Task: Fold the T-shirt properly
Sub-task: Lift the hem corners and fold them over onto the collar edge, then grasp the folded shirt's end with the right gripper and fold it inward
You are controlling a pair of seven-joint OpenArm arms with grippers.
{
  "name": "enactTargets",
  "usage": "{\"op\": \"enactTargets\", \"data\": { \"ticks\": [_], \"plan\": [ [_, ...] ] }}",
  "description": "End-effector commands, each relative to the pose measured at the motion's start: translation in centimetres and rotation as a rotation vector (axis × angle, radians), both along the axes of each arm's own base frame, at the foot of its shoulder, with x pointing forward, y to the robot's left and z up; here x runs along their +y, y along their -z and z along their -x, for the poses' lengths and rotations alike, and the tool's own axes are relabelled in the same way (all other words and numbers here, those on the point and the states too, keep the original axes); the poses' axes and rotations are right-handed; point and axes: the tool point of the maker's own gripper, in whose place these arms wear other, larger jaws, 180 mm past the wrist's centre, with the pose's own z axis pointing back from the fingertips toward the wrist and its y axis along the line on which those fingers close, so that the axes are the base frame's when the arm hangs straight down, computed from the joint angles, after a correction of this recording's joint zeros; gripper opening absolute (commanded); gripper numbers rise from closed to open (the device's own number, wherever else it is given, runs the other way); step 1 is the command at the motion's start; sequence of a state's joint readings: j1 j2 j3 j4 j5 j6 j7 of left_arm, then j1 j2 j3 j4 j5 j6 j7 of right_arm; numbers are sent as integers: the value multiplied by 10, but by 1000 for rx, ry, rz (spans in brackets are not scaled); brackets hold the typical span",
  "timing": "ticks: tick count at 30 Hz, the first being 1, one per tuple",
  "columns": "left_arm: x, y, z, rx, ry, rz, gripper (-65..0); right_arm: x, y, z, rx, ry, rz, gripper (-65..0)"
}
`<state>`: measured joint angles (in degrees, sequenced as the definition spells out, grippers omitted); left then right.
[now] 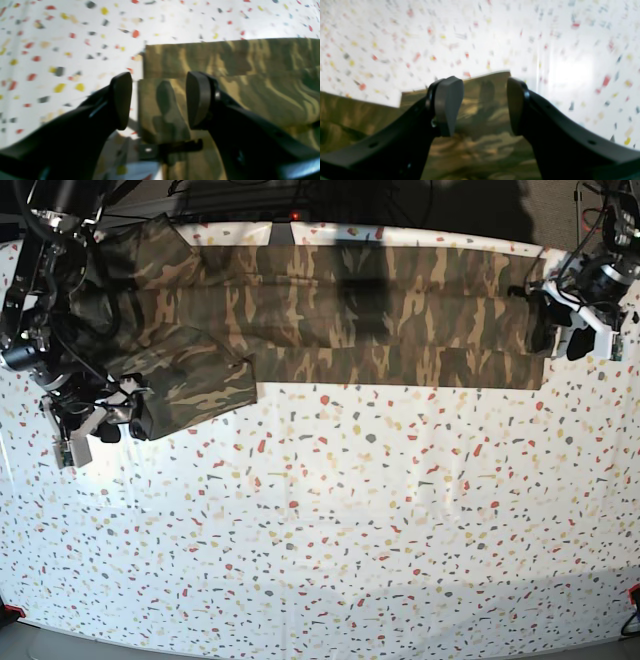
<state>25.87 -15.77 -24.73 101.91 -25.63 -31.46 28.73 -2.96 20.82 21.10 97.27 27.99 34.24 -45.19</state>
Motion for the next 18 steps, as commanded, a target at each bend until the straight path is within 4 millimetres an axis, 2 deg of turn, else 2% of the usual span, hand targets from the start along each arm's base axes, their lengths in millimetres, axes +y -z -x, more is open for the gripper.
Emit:
{"op": "enactTargets", "data": {
  "ticks": [1,6,12,18],
  "plan": [
    [4,-13,-5,-45,-1,-2,-315,-2,-5,-9,-24,0,14,-329],
    [1,-18,-7,-65,-9,39,-315,-15,28,-25,56,46,-20,-329],
    [1,-18,-7,-65,-9,38,-315,-32,38,-53,106,82,-49,-329],
    [1,-18,-7,-65,-9,37,-315,-44,69,-55,235,63,51,-329]
  ]
}}
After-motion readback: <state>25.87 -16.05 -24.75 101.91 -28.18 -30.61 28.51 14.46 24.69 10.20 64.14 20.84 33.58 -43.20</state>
